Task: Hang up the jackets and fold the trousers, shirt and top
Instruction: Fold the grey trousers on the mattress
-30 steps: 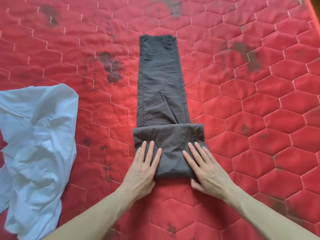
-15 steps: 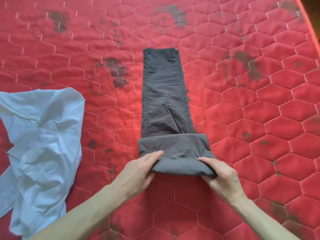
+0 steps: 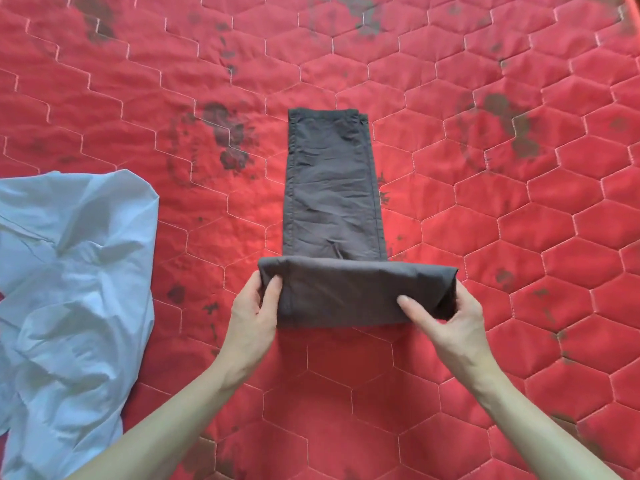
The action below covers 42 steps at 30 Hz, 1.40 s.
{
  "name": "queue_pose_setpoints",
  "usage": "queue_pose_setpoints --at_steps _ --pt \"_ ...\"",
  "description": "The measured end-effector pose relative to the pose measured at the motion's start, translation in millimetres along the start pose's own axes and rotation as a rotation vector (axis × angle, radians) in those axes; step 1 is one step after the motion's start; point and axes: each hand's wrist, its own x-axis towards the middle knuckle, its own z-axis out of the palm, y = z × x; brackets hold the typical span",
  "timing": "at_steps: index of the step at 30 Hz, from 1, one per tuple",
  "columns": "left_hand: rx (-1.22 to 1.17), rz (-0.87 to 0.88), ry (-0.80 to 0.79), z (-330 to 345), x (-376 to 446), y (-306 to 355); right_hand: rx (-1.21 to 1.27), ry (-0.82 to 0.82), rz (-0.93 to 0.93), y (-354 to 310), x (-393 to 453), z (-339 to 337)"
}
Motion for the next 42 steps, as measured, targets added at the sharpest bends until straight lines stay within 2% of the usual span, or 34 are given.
queue_pose_setpoints --at_steps 3,5,10,14,17,21,24,29,32,34,36,38,39,40,42 --pt "-0.059 0.005 0.009 13 15 4 -0.009 0.055 0.089 12 18 15" --pt "-0.084 0.018 -0.017 18 25 3 0.004 0.118 0.084 18 36 23" --pt "0.107 0.071 -0.074 14 53 -11 0.001 0.135 0.064 27 80 41" --pt "0.214 0.088 -0.029 19 75 -23 -0.067 0.125 0.105 40 108 51" --pt "0.262 0.134 -0.003 27 87 -30 -0.216 0.167 0.134 48 122 57" --pt "0.31 0.201 0.037 33 100 -33 -0.674 0.293 0.131 51 125 68" --pt "0.368 0.214 0.051 34 106 -29 -0.766 0.364 0.154 49 123 73" --pt "0.485 0.215 0.155 33 111 -24 -0.824 0.45 0.094 53 117 82" --pt "0.561 0.163 0.28 33 112 -21 -0.834 0.497 0.11 57 117 85" --pt "0.657 0.264 0.332 30 111 -20 -0.792 0.532 0.057 57 117 82" --pt "0.809 0.487 0.254 26 109 -22 -0.933 0.493 -0.148 56 117 78" --pt "0.923 0.695 0.055 25 108 -28 -1.105 0.308 -0.429 56 114 76" --pt "0.969 0.747 -0.039 25 108 -31 -1.116 0.174 -0.526 58 111 75" --pt "1.012 0.765 -0.104 26 107 -34 -1.099 0.032 -0.573 60 107 74" --pt "1.07 0.748 -0.162 28 106 -39 -1.06 -0.189 -0.553 69 99 71"
